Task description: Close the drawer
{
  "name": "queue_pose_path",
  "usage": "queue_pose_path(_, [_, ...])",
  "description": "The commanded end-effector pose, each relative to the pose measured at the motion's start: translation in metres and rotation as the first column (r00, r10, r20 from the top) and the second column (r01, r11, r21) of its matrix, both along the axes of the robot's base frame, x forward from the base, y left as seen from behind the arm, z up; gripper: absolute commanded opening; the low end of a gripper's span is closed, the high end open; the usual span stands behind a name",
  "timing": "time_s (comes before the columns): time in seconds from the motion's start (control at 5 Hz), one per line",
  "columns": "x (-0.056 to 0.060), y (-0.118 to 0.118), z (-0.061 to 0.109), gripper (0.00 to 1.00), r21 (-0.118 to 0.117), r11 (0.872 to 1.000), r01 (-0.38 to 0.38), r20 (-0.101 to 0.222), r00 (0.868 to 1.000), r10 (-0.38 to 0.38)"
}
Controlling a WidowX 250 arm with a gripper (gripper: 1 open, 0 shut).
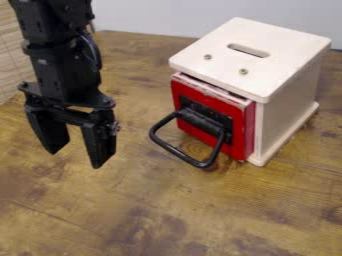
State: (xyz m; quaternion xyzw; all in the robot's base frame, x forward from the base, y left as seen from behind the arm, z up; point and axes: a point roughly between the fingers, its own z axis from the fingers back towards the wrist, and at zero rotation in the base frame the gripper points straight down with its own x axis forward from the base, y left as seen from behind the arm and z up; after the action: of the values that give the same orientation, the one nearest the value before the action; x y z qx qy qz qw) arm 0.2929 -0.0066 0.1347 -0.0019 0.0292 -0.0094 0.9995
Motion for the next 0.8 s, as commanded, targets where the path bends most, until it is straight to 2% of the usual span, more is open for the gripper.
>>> queue_pose_path(0.0, [-0.001,-0.001,0.001,1.00,0.001,1.000,-0.011,-0.008,1.000,0.011])
queue_pose_path(0.2, [-0.001,-0.002,0.002,1.00,0.004,1.000,-0.023,-0.016,1.000,0.023])
queue_pose_path(0.6, [-0.002,-0.009,0.016,1.00,-0.020,0.999,0.044,0.004,0.999,-0.044])
